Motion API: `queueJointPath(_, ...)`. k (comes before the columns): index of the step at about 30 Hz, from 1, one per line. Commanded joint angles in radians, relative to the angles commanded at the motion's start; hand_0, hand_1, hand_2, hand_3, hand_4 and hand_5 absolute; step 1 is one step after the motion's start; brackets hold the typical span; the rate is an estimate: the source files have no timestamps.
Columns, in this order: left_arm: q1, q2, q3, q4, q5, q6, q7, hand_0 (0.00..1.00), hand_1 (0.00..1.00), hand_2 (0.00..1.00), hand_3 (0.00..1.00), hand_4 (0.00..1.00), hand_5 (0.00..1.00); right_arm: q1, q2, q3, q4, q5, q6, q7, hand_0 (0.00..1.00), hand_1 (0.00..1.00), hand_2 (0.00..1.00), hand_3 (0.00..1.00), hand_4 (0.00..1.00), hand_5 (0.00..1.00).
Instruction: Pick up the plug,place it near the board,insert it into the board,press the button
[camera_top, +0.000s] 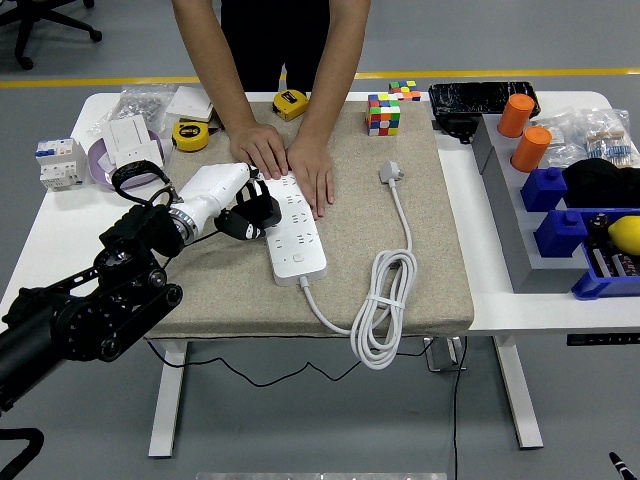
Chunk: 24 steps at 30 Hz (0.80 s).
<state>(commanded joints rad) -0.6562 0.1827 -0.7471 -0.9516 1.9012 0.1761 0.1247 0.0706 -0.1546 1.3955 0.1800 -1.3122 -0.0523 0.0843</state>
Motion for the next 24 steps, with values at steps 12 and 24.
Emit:
queueJointPath(12, 0.001, -0.019, -0.010, 0.036, -0.002, 0.006, -0.003, 0.458, 0.345, 0.311, 0.403, 0.704, 0.002, -0.002, 0.001, 0.006, 0.000, -0.005, -0.001, -0.002, 0.960, 0.846, 0.780, 0.788, 0.998, 0.998)
queueJointPath(24, -0.006, -0.024, -0.007, 0.071, -0.001, 0.007, -0.006, 0.456, 0.345, 0.311, 0.406, 0.706, 0.002, 0.002, 0.000, 0.005, 0.000, -0.003, -0.001, -0.001, 0.961, 0.845, 0.780, 0.788, 0.998, 0.998)
